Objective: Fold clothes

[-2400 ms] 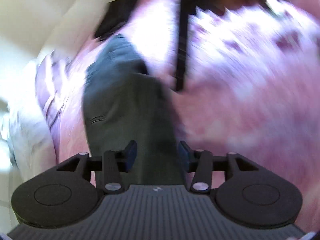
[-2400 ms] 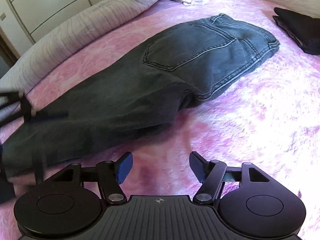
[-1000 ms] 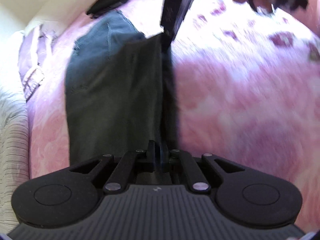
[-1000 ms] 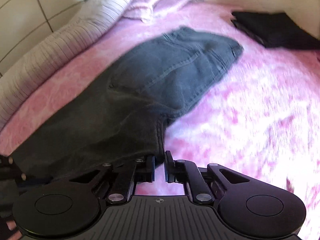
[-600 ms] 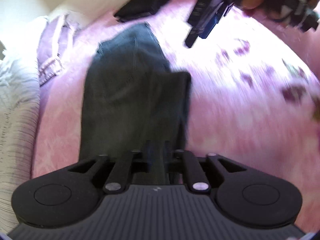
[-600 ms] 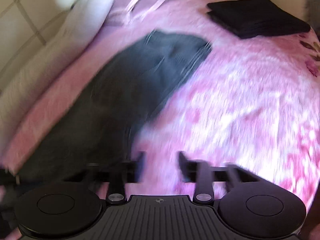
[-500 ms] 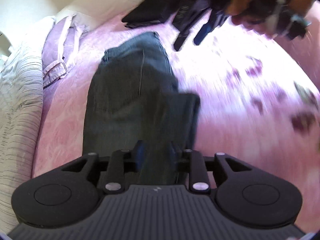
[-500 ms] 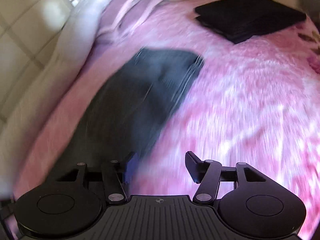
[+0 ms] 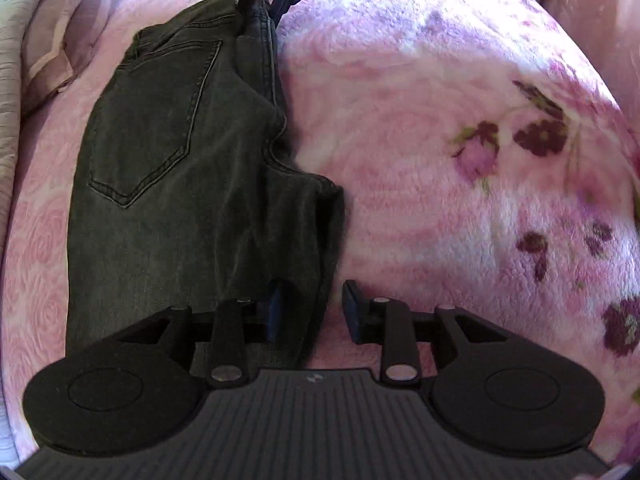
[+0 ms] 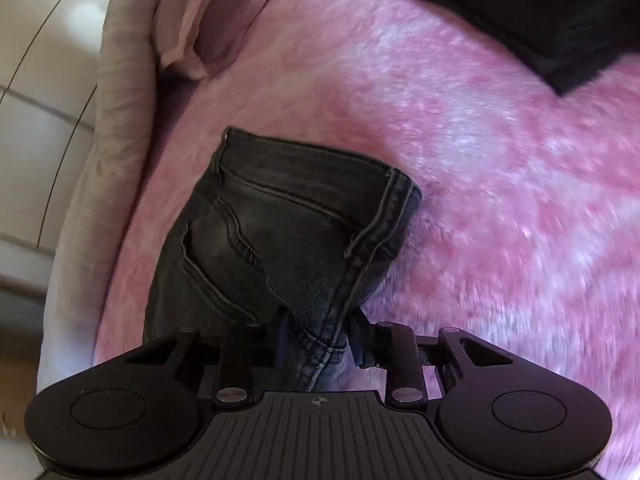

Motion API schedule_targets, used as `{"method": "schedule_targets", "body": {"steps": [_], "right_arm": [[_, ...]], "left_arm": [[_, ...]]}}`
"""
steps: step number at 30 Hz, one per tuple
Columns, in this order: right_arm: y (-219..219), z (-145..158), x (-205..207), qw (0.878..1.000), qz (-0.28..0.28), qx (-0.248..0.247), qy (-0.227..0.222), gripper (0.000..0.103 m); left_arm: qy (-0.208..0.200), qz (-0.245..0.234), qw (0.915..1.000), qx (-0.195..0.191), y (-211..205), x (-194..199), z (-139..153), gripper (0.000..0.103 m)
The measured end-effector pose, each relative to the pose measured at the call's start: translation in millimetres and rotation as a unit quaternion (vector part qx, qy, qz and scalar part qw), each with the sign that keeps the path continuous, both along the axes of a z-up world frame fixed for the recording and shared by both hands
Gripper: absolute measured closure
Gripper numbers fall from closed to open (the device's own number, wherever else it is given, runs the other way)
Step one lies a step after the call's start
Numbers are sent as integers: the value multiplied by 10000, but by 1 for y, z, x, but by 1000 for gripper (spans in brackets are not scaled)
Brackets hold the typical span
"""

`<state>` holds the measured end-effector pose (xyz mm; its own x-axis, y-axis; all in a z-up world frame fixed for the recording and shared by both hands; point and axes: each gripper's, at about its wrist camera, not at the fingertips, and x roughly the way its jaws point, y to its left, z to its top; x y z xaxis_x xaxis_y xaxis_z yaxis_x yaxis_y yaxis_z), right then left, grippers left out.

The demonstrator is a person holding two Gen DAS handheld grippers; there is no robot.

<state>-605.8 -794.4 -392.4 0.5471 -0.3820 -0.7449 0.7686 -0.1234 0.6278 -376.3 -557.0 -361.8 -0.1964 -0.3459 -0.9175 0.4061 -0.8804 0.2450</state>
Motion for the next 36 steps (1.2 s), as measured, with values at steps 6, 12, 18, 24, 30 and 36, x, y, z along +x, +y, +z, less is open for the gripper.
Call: {"method": "schedule_targets", "body": {"steps": [6,12,18,24,30,36], "right_arm": [[0,0,-8,9996,286,-27,-79,70],[21,32,-10,9946,851,-289,526,60],[56,62,20,9801,1674,-604,879,59],[97,95,119,9468,2829,-1048,1118,59],[153,116,252,9157,3553,-1362,1295,59],[183,100,398,8633,4523,-1711,1444,59]], "left_arm": [[-28,428,9987,268,-6,0,16,76],[-168,1337,9906,247,5,30,34,75],[-522,2211,9738,-23,41,106,45,66],[-639,3406,9374,-329,88,238,48,59],[-273,4767,8767,-590,122,405,43,59],[563,5724,8147,-738,111,533,36,59]]}}
